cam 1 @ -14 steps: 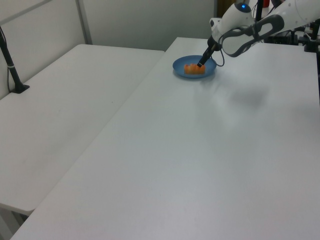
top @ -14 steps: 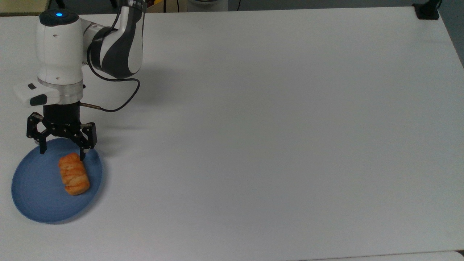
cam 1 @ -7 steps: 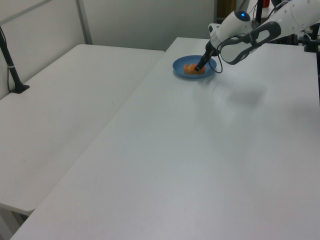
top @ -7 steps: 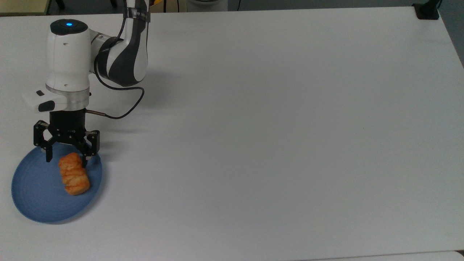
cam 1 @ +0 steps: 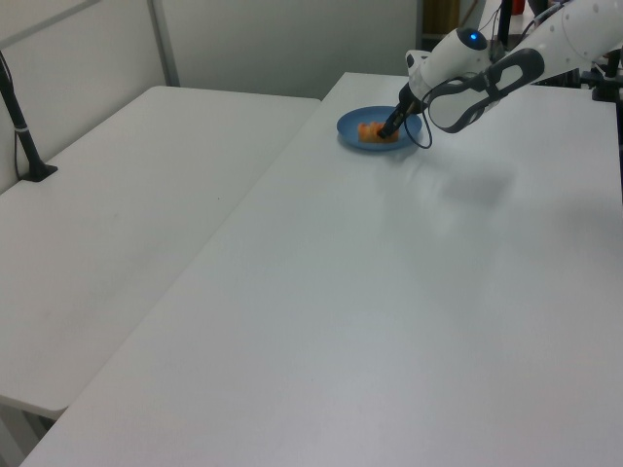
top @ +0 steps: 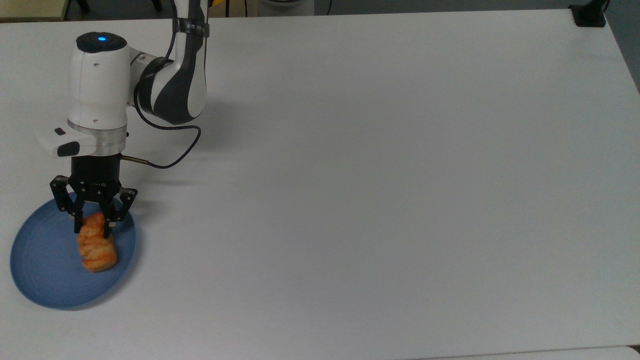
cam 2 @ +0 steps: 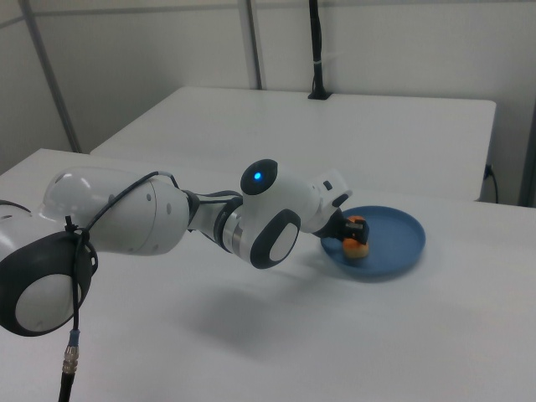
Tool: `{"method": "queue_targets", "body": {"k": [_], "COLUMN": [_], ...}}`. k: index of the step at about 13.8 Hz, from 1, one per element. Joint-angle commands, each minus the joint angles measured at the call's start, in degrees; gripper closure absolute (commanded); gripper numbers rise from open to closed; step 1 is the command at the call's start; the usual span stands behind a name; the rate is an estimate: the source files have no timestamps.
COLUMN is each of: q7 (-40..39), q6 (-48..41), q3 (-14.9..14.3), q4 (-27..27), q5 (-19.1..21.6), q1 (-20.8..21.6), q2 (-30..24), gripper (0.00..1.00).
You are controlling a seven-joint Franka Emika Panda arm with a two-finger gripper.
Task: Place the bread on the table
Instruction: 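Lower the gripper and close it around the orange bread roll, then lift the bread roll off the plate and carry it across the table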
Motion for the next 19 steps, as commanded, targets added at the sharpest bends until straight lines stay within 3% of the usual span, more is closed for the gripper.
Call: {"method": "queue_targets", "body": {"k": [1, 4, 8, 12, 15, 19], "q7": [-0.96, -1.14, -1.14, -0.79, 4.65, 10.63], "q6": [1.00, 0.48, -0.66, -18.11, -26.57, -30.63], "q3": [-0.09, -0.09, -0.18, 0.17, 0.17, 0.09], "q4": [0.18, -1.31, -6.75, -8.26, -10.10, -23.00], "q5": [0.85, 0.85, 0.85, 0.85, 0.41, 0.06], "q1": [0.34, 0.34, 0.52, 1.92, 4.91, 11.23], "q2": [-0.39, -3.45, -10.13, -19.71, -25.42, -37.37], "gripper": [0.69, 0.77, 0.77, 0.77, 0.77, 0.77]}}
